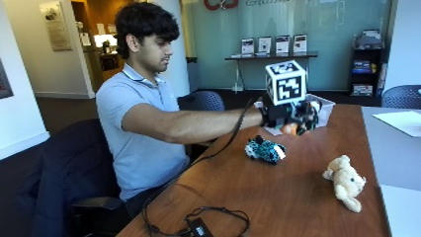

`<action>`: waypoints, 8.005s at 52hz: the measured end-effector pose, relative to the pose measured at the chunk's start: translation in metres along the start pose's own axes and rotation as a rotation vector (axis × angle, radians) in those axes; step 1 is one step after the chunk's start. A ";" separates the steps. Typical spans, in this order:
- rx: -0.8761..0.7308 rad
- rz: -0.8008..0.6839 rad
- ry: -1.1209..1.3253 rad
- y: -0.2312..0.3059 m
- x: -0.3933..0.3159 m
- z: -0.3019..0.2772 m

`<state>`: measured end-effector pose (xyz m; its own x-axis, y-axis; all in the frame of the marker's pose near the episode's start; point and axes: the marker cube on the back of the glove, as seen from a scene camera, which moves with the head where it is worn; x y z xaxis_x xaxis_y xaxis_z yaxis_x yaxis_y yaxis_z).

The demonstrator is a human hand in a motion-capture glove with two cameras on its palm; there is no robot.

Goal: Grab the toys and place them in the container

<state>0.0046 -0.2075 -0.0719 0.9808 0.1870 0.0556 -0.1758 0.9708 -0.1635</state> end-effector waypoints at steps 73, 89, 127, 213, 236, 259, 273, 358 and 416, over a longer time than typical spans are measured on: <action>-0.538 -0.294 0.234 0.015 -0.150 0.025; -0.682 -0.271 0.291 0.081 -0.087 0.132; -0.099 -0.159 -0.124 0.003 -0.071 0.023; -0.370 -0.197 0.065 -0.123 -0.251 -0.056; -0.376 0.245 0.112 -0.098 0.037 0.027; -0.379 0.312 0.037 -0.110 0.097 0.140; -0.259 0.244 -0.018 -0.101 0.092 0.126; -0.161 -0.471 -0.005 -0.127 -0.431 -0.046; -0.443 -0.274 -0.052 0.019 -0.065 0.084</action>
<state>-0.0692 -0.1883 0.0037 0.9783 -0.0470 0.2019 0.1506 0.8305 -0.5363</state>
